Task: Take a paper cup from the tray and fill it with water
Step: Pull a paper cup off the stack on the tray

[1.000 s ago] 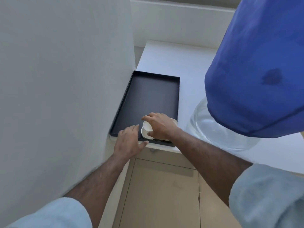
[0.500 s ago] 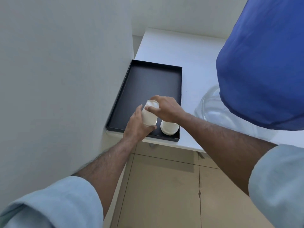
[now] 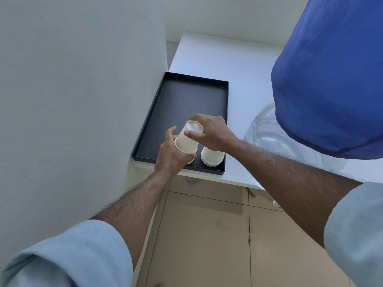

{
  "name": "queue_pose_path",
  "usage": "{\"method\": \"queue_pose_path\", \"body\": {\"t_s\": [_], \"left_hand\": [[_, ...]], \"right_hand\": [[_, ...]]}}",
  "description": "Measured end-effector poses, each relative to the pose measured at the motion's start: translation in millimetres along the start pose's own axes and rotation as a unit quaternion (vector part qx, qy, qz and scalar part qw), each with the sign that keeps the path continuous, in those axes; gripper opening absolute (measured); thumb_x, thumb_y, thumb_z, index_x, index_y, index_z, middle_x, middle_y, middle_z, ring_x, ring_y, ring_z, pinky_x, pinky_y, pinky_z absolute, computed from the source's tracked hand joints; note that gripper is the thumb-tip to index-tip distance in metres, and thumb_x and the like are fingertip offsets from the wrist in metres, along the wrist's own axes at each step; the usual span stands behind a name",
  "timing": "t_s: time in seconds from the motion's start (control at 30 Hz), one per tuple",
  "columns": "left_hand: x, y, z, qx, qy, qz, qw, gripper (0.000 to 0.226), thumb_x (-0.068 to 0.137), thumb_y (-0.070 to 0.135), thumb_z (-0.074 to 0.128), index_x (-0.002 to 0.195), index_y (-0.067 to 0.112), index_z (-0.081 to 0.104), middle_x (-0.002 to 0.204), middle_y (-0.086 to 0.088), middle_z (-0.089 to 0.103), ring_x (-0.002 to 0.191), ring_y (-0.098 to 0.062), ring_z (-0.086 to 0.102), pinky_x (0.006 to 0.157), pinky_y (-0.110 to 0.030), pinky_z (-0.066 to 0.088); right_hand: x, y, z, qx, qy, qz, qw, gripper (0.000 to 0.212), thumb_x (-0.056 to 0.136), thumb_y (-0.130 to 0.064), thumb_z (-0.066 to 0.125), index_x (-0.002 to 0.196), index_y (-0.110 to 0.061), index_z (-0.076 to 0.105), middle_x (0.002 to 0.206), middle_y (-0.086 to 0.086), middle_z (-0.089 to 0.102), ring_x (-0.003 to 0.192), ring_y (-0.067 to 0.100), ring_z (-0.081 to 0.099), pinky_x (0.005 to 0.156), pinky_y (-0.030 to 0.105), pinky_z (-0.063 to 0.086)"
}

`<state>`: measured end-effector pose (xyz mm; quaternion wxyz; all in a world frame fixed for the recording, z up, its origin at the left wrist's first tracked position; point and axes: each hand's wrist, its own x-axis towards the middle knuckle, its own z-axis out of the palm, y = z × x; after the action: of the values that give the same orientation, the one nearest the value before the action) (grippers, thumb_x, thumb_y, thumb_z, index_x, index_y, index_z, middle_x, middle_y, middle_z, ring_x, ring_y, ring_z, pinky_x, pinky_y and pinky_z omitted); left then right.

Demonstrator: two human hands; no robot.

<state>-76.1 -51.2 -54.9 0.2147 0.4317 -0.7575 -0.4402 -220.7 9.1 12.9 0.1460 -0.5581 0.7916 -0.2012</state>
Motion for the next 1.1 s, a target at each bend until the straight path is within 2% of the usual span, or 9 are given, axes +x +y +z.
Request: {"method": "queue_pose_path", "body": {"t_s": [0.07, 0.13, 0.2, 0.3, 0.43, 0.6, 0.83, 1.0, 1.1], "left_hand": [[0, 1, 0, -0.007, 0.019, 0.009, 1.000, 0.099, 0.063, 0.033, 0.084, 0.143, 0.025, 0.027, 0.115, 0.007, 0.064, 0.097, -0.016, 0.064, 0.079, -0.032, 0.054], [0, 3, 0, -0.011, 0.035, 0.021, 0.999, 0.095, 0.064, 0.035, 0.083, 0.141, 0.024, 0.029, 0.112, 0.010, 0.065, 0.094, -0.015, 0.065, 0.077, -0.030, 0.053], [1, 5, 1, -0.018, 0.045, 0.030, 0.998, 0.093, 0.065, 0.035, 0.083, 0.140, 0.023, 0.030, 0.108, 0.013, 0.064, 0.092, -0.014, 0.066, 0.077, -0.029, 0.053], [1, 6, 3, -0.026, 0.054, 0.037, 0.998, 0.092, 0.065, 0.035, 0.084, 0.139, 0.023, 0.031, 0.107, 0.015, 0.065, 0.093, -0.012, 0.067, 0.080, -0.029, 0.055], [-1, 4, 4, -0.039, 0.062, 0.036, 0.997, 0.091, 0.064, 0.037, 0.084, 0.138, 0.023, 0.032, 0.107, 0.010, 0.070, 0.093, -0.013, 0.068, 0.081, -0.036, 0.058], [-5, -1, 3, -0.048, 0.067, 0.035, 0.996, 0.090, 0.065, 0.037, 0.083, 0.138, 0.022, 0.033, 0.107, 0.010, 0.070, 0.093, -0.013, 0.068, 0.079, -0.035, 0.058], [-4, -1, -1, -0.061, 0.041, 0.018, 0.997, 0.095, 0.066, 0.037, 0.082, 0.143, 0.020, 0.028, 0.114, 0.015, 0.068, 0.096, -0.007, 0.064, 0.073, -0.011, 0.044], [-6, -4, -4, -0.063, 0.030, 0.012, 0.998, 0.092, 0.067, 0.031, 0.082, 0.143, 0.021, 0.031, 0.113, 0.012, 0.066, 0.097, -0.012, 0.064, 0.079, -0.022, 0.050], [-6, -3, -2, -0.061, 0.031, 0.018, 0.998, 0.091, 0.068, 0.027, 0.082, 0.143, 0.019, 0.032, 0.113, 0.013, 0.062, 0.099, -0.014, 0.064, 0.084, -0.027, 0.052]], "right_hand": [[-1, 0, -2, 0.016, 0.003, -0.001, 1.000, 0.048, 0.093, -0.050, 0.056, 0.130, -0.020, 0.058, 0.132, 0.000, 0.066, 0.119, 0.022, 0.059, 0.107, 0.044, 0.036], [-1, -2, -3, 0.066, 0.011, 0.014, 0.998, 0.051, 0.092, -0.045, 0.059, 0.134, -0.017, 0.053, 0.133, 0.003, 0.063, 0.116, 0.023, 0.059, 0.098, 0.038, 0.043], [-1, -5, 0, 0.133, 0.016, 0.043, 0.990, 0.062, 0.090, -0.044, 0.063, 0.141, -0.015, 0.044, 0.133, 0.004, 0.059, 0.108, 0.020, 0.057, 0.087, 0.029, 0.041], [2, -12, 7, 0.217, 0.037, 0.108, 0.969, 0.081, 0.083, -0.050, 0.072, 0.146, -0.018, 0.033, 0.126, 0.003, 0.053, 0.107, 0.020, 0.054, 0.084, 0.027, 0.041], [9, -16, 15, 0.267, 0.069, 0.158, 0.948, 0.076, 0.079, -0.046, 0.079, 0.140, -0.018, 0.043, 0.126, 0.001, 0.056, 0.111, 0.020, 0.056, 0.086, 0.028, 0.048], [12, -17, 21, 0.266, 0.070, 0.138, 0.951, 0.049, 0.081, -0.040, 0.078, 0.120, -0.018, 0.058, 0.107, -0.005, 0.063, 0.094, 0.012, 0.059, 0.067, 0.018, 0.045], [11, -14, 19, 0.255, 0.069, 0.093, 0.960, 0.048, 0.081, -0.039, 0.079, 0.118, -0.016, 0.061, 0.108, -0.004, 0.065, 0.093, 0.011, 0.060, 0.068, 0.015, 0.043], [8, -10, 14, 0.225, 0.038, 0.055, 0.972, 0.047, 0.083, -0.037, 0.077, 0.121, -0.016, 0.061, 0.113, -0.003, 0.065, 0.096, 0.014, 0.060, 0.071, 0.015, 0.044], [8, -13, 9, 0.156, 0.022, 0.015, 0.987, 0.048, 0.086, -0.041, 0.072, 0.124, -0.014, 0.059, 0.112, 0.002, 0.066, 0.097, 0.019, 0.061, 0.077, 0.026, 0.048]]}}
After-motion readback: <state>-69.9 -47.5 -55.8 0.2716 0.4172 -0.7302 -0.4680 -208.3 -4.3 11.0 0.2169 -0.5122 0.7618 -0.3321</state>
